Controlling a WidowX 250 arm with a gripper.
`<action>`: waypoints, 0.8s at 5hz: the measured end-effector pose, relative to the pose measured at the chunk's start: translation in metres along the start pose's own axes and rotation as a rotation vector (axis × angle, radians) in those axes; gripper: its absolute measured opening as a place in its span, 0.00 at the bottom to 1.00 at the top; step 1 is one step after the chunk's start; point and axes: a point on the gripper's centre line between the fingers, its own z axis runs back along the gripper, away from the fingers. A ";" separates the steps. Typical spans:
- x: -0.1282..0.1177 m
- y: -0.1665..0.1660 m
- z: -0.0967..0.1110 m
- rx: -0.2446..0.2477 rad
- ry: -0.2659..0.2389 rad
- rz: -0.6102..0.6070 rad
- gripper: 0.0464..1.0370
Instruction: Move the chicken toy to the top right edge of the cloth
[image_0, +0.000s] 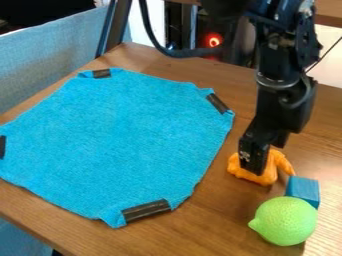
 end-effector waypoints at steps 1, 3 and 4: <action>-0.003 -0.003 -0.015 -0.011 0.025 0.019 0.96; -0.007 0.003 -0.030 0.016 0.040 0.082 0.94; -0.014 0.008 -0.031 0.024 0.029 0.113 0.79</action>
